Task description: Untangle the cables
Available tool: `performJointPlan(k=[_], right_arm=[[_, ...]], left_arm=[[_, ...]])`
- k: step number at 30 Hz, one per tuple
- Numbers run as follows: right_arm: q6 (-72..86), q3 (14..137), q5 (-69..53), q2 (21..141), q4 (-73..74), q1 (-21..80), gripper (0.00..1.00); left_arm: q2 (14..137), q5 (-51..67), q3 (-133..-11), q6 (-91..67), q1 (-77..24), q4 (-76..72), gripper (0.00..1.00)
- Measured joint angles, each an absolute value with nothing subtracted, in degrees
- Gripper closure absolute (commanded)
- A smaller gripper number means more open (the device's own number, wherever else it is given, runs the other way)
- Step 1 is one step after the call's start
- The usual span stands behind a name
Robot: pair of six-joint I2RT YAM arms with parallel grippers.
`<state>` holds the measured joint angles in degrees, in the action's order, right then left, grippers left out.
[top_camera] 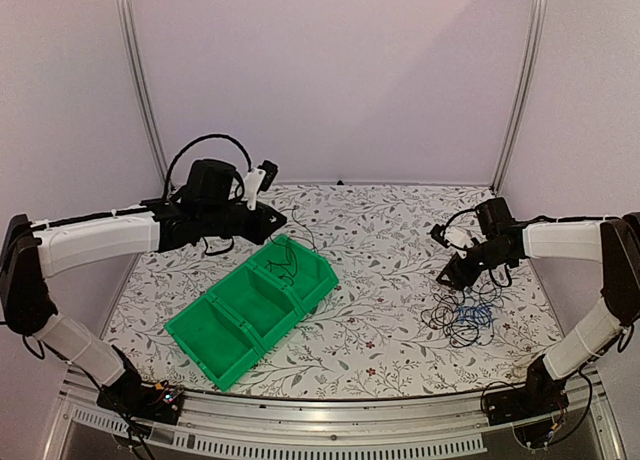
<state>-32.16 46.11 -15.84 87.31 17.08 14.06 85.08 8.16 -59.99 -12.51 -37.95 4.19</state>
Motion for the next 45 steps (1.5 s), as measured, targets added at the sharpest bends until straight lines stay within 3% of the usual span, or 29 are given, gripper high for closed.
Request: performJointPlan(k=[10, 28, 39, 45], right_arm=[[-32.18, 46.30, -16.73, 88.44, 17.12, 14.06, 0.28], [-32.34, 46.48, -16.86, 90.08, 18.09, 14.06, 0.26], [-32.82, 46.44, -14.13, 91.07, 17.82, 14.06, 0.26], [-33.91, 45.91, -12.14, 91.07, 17.06, 14.06, 0.26]], left_arm=[[70.94, 6.61, -52.10, -12.36, -37.69, 6.20, 1.00], [66.32, 7.57, -46.65, -12.03, -37.63, 5.15, 1.00], [67.64, 10.52, -46.65, -8.12, -36.77, 7.14, 1.00], [77.25, 9.63, -48.64, -8.71, -34.96, 6.28, 1.00]])
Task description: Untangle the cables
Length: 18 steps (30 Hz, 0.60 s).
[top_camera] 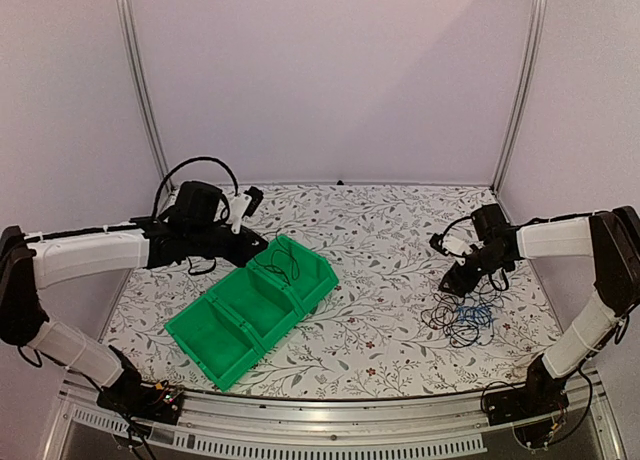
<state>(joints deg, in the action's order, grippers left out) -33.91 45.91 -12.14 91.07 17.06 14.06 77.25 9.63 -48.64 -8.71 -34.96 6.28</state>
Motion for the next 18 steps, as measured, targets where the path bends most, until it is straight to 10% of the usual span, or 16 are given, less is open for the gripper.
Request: performJointPlan(k=[18], right_arm=[[-35.57, 45.28, -8.21, 92.12, 15.66, 11.97, 0.26]], left_arm=[[98.63, 13.30, -58.92, -15.44, -34.24, 5.98, 1.00]])
